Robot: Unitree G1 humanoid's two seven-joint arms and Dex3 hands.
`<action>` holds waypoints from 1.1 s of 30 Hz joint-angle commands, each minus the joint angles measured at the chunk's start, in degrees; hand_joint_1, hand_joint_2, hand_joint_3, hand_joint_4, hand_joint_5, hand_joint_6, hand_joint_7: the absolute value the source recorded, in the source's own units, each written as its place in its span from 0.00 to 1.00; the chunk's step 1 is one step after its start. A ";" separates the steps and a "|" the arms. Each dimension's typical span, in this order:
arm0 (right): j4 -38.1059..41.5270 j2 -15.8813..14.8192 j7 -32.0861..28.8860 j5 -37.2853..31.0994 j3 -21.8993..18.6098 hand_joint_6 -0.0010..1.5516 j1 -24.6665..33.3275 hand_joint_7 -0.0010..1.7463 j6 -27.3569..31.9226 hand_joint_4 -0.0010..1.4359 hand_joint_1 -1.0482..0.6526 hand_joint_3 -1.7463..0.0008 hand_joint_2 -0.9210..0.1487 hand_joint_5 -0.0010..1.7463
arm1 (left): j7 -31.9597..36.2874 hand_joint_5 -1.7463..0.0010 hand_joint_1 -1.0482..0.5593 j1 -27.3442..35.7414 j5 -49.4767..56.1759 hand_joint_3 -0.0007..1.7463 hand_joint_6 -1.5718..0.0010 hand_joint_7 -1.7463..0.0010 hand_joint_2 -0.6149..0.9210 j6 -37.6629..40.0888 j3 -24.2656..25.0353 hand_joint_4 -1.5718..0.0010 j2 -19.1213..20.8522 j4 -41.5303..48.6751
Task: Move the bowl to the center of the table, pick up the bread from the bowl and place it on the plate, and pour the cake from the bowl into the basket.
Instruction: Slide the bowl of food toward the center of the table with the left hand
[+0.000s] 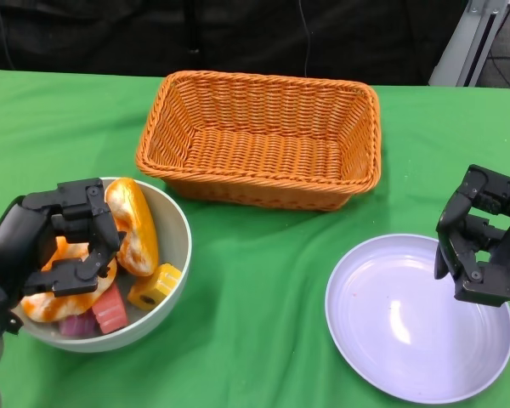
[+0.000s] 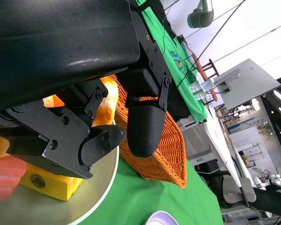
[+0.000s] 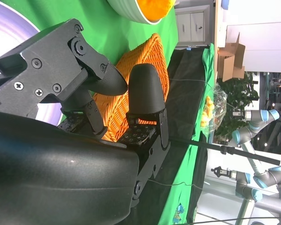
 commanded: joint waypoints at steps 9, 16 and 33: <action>0.03 -1.04 -0.12 0.07 -0.53 0.43 -0.41 0.92 -0.18 0.57 0.54 0.26 0.41 1.00 | 0.63 0.00 0.67 -0.51 -0.61 0.54 0.49 0.10 0.83 0.15 0.56 0.42 0.60 -0.23; 0.23 -0.97 -0.04 -0.05 -0.47 0.43 -0.42 0.92 -0.68 0.57 0.54 0.26 0.42 1.00 | 10.50 0.36 0.58 -1.19 0.56 0.34 0.41 0.60 0.89 -5.89 4.47 0.46 -2.72 1.15; -0.04 -0.74 -0.51 -0.23 -0.36 0.43 -0.31 0.92 -0.75 0.57 0.54 0.26 0.42 1.00 | 34.67 1.00 0.19 -2.82 22.16 0.30 0.70 1.00 1.00 2.80 3.98 0.74 5.06 4.64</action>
